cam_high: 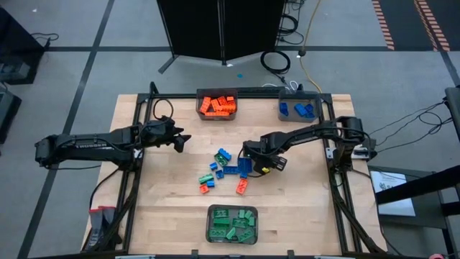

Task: Sort blocks
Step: Put the orange game piece into the top left black bin

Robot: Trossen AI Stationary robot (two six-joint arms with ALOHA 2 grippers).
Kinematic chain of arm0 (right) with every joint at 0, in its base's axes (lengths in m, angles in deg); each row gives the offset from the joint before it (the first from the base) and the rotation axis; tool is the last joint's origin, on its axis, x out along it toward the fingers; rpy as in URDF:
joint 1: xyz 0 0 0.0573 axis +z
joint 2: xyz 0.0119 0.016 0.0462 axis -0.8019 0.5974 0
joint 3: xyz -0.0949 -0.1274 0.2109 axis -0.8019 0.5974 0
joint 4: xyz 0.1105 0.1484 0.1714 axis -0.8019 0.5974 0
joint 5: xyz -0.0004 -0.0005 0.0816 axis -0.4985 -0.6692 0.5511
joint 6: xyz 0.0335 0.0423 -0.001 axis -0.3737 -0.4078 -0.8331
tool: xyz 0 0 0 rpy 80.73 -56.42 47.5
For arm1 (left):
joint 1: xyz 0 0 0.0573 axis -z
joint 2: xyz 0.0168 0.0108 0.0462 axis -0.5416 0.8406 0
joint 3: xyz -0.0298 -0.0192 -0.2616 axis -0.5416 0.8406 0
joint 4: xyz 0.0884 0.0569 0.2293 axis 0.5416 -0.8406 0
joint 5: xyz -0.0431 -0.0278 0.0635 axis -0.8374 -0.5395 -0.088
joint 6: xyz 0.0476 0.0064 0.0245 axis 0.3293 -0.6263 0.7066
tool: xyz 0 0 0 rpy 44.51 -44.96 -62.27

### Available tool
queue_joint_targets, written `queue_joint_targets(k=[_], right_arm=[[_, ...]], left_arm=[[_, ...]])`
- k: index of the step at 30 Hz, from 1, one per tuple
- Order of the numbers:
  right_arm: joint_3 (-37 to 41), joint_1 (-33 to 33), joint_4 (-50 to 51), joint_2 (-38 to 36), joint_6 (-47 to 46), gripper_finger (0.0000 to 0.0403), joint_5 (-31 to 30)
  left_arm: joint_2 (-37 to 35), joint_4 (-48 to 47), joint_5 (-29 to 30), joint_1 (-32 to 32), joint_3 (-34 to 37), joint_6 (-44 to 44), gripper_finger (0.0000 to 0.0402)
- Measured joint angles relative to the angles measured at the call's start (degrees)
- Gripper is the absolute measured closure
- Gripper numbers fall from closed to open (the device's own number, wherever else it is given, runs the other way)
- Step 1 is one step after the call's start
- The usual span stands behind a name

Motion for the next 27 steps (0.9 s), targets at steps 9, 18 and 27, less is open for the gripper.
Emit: queue_joint_targets(k=[9, 18, 27], right_arm=[[-0.04, -0.34, 2.15, -0.75, -13.23, 0.0284, -0.66], [-9.86, -8.07, -3.92, -8.13, -26.36, 0.0284, 4.78], [-20.63, -24.91, -49.48, -2.02, -63.92, 0.0284, 10.45]], left_arm=[[0.0, -0.27, 0.02, 0.0, 0.01, 0.24, 0.0132], [0.0, -0.37, 0.18, 0.02, 0.01, 0.59, 0.0132], [0.0, -0.33, 1.5, 0.0, 0.0, 0.55, 0.0132]])
